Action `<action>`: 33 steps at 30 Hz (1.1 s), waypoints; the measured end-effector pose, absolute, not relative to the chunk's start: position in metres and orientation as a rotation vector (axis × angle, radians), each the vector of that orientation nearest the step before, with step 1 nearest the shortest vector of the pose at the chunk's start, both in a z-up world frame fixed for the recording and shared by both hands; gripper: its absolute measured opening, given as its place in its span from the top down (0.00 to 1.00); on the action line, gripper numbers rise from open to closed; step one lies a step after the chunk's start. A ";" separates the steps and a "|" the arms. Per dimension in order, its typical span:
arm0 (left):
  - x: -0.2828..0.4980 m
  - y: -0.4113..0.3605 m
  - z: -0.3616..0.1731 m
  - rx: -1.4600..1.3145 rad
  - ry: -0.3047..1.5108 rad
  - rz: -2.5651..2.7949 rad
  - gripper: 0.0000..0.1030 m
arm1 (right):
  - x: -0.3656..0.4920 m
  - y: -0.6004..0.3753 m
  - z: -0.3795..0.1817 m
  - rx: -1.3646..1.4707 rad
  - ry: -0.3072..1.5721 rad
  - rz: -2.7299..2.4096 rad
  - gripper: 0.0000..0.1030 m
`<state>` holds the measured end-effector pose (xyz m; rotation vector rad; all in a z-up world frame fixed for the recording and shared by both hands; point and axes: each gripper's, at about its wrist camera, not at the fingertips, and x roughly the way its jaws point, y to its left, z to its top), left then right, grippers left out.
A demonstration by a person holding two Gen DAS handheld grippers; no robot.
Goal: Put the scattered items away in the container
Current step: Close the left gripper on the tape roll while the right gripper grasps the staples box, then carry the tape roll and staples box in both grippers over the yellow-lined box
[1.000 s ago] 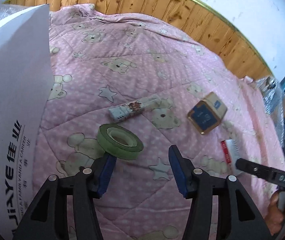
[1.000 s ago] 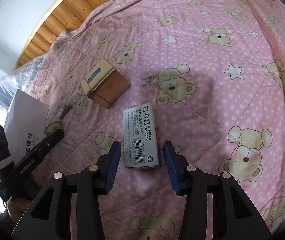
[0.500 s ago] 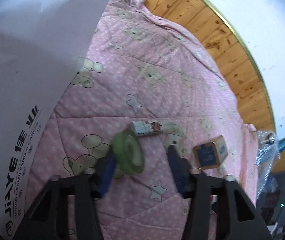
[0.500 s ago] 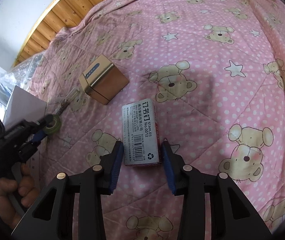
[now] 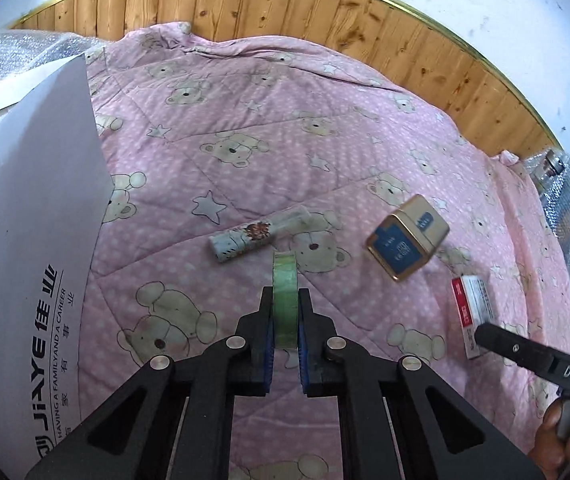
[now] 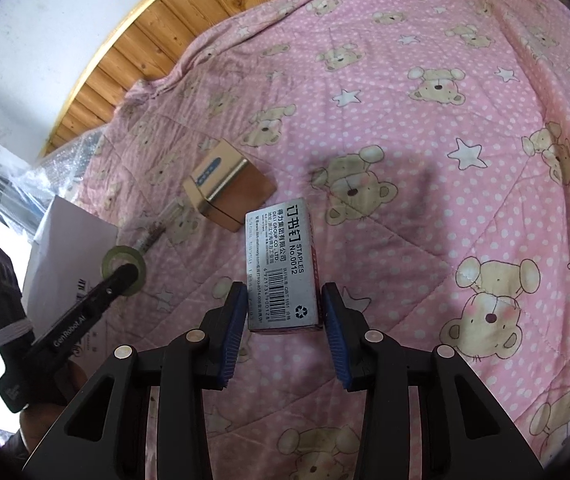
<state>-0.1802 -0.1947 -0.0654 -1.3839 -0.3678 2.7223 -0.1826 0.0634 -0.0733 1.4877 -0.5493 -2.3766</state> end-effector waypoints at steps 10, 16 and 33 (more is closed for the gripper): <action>-0.163 -0.189 -0.043 -1.311 -0.344 2.711 0.91 | -0.168 0.047 -0.053 1.455 -0.518 -2.359 0.61; -0.143 -0.185 -0.021 -1.239 -0.284 2.725 0.91 | -0.153 0.032 -0.036 1.418 -0.487 -2.358 0.61; -0.096 -0.192 0.017 -1.204 -0.252 2.717 0.91 | -0.098 -0.011 0.010 1.318 -0.375 -2.392 0.61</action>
